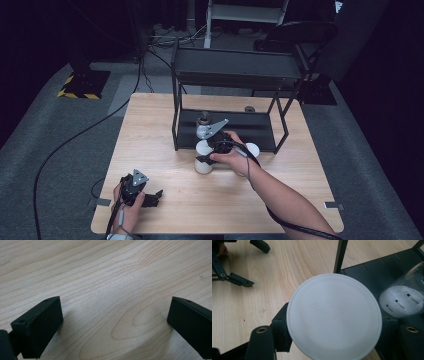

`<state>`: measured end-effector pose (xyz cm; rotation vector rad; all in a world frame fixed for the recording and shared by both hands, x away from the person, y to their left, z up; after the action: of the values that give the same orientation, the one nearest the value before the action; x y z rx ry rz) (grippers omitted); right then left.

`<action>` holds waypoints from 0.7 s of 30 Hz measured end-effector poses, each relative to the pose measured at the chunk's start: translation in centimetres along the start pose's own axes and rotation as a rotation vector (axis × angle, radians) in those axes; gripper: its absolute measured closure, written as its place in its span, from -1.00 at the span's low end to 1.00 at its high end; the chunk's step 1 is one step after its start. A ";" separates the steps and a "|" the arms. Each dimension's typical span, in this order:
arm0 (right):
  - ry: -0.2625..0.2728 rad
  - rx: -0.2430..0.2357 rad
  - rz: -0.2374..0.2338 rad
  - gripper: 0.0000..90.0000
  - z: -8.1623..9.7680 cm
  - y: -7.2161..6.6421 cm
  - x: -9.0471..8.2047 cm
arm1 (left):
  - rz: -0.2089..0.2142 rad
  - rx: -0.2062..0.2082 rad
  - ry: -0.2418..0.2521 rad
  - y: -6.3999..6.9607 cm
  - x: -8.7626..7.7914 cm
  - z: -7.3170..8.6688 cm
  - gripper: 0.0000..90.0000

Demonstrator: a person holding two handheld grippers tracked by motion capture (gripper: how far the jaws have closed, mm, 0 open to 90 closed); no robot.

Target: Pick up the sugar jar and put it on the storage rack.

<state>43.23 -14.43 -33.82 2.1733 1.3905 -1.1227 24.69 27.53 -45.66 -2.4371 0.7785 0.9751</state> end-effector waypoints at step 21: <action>0.050 -0.014 0.015 -0.25 -1.5 -0.1 -3.5 | 0.000 0.001 -0.001 0.0 0.0 0.0 -0.99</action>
<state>43.03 -15.62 -30.17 2.2121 1.3957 -1.0571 24.70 27.53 -45.64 -2.4358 0.7787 0.9762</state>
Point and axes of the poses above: each handheld gripper's, and its own axes: x roughly forward along the jaws, z roughly out of its underside, y roughly to its right, the point moved 1 cm from there along x, roughly forward along the jaws, and after that the axes turned 14 degrees about x, right-handed, at the moved point
